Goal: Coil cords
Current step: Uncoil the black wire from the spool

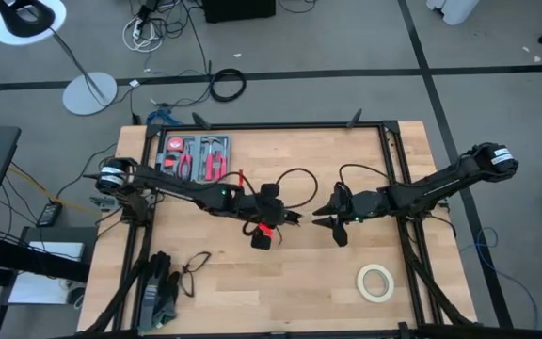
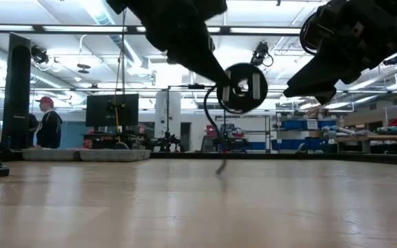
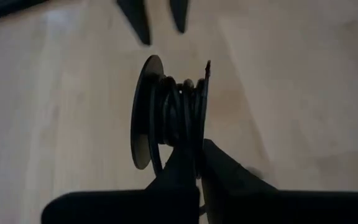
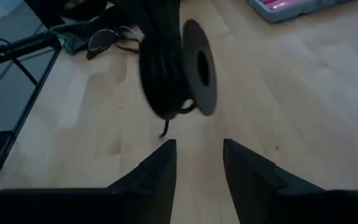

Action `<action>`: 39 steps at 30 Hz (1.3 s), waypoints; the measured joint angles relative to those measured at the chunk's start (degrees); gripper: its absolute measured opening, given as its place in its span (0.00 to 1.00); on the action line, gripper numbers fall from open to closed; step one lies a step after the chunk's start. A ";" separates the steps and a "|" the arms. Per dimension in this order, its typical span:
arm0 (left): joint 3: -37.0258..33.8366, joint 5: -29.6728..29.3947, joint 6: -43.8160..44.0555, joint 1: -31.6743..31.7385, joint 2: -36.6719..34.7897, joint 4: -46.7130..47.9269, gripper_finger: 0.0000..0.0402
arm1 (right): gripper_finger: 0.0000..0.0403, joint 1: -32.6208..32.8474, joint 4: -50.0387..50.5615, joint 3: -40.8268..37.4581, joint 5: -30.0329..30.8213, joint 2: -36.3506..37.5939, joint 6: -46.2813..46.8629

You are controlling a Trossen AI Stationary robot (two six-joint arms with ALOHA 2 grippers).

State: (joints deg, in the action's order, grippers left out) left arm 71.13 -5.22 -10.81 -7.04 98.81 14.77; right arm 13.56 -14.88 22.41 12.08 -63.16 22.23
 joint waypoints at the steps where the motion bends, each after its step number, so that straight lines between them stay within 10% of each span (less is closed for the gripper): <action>1: 0.00 1.09 -0.97 0.25 -0.53 0.15 0.00 | 0.33 0.00 -0.46 0.00 -0.19 0.02 -0.07; 39: 0.00 -3.10 -2.41 1.43 -1.36 -8.29 0.01 | 0.29 -3.11 -16.05 0.00 3.98 -0.96 -12.27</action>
State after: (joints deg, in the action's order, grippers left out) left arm 71.13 -8.32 -13.21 -5.61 97.45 6.48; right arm 10.45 -30.94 22.41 16.06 -64.12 9.96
